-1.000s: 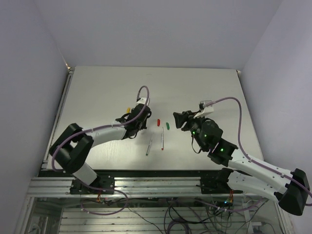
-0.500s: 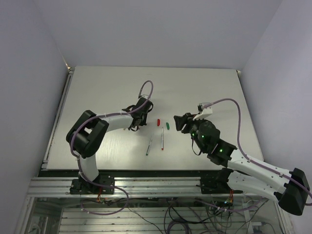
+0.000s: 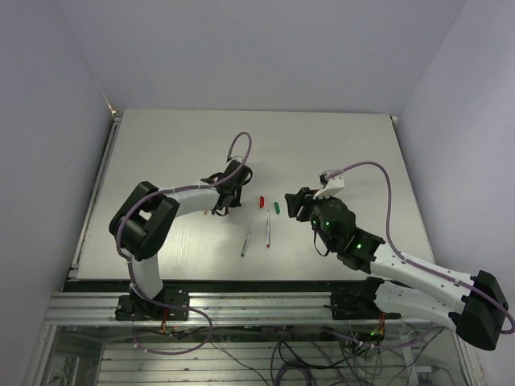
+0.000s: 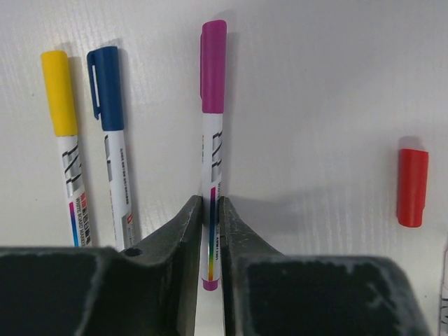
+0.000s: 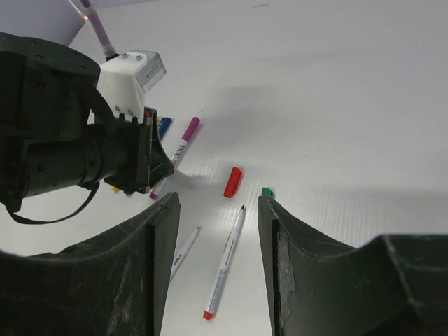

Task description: Insert the pens into the pen caps

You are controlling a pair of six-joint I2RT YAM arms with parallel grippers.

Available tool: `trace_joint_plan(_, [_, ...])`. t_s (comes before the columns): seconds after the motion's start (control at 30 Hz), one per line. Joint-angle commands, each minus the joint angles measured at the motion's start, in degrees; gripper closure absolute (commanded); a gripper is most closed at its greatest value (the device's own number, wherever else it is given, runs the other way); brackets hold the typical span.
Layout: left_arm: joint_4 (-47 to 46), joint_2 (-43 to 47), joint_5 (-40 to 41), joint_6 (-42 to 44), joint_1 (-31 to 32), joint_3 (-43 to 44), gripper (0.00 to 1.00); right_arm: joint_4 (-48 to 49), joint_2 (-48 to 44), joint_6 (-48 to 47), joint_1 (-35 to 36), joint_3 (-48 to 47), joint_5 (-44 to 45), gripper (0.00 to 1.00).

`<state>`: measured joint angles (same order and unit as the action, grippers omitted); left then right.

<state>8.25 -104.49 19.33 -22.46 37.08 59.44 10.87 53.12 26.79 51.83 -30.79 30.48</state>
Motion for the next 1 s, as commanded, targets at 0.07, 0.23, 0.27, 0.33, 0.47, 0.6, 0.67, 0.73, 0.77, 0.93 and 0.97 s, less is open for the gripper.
trace_joint_plan(0.07, [3.7, 4.0, 1.5, -0.4, -0.7, 0.2, 0.75, 0.6, 1.2, -0.1, 0.2, 0.0, 1.7, 0.52])
trace_joint_plan(0.23, [3.0, 9.4, -0.6, -0.5, -0.6, -1.0, 0.67, -4.6, 5.5, 1.4, -0.2, -4.0, 6.1, 0.52])
trace_joint_plan(0.27, [2.9, 10.4, -0.8, -0.5, -0.6, -1.2, 0.65, -6.2, 6.7, 2.1, -0.4, -5.2, 6.7, 0.51])
trace_joint_plan(0.33, [3.2, 12.1, -0.9, -0.3, -0.6, -1.5, 0.61, -7.8, 8.6, 3.2, -0.6, -6.6, 7.2, 0.51])
trace_joint_plan(0.47, [4.5, 14.0, 0.3, 0.1, -0.6, -1.7, 0.61, -7.1, 10.0, 3.7, -0.9, -6.9, 6.2, 0.51])
trace_joint_plan(0.6, [3.6, 16.1, -1.7, -0.4, -0.6, -4.0, 0.61, -8.2, 11.6, 4.4, -3.1, -7.9, 5.1, 0.51])
trace_joint_plan(0.67, [1.8, 17.6, -4.1, -0.8, -0.6, -6.2, 0.61, -9.4, 13.1, 5.1, -5.9, -8.6, 1.3, 0.51])
trace_joint_plan(0.73, [-0.8, 19.2, -7.5, -1.0, -0.5, -8.9, 0.61, -9.9, 14.9, 5.9, -9.8, -8.9, -4.4, 0.51])
trace_joint_plan(0.77, [-2.7, 20.1, -9.0, -1.0, -0.4, -10.3, 0.59, -9.9, 15.8, 6.3, -11.8, -8.8, -7.4, 0.51])
trace_joint_plan(0.93, [-6.6, 25.6, -11.9, -0.3, 3.5, -16.4, 0.59, -9.4, 22.0, 4.7, -15.8, -9.8, -13.6, 0.52])
trace_joint_plan(0.97, [-6.7, 26.9, -12.1, -0.2, 4.5, -17.2, 0.60, -9.4, 23.3, 4.3, -15.9, -10.2, -14.0, 0.52])
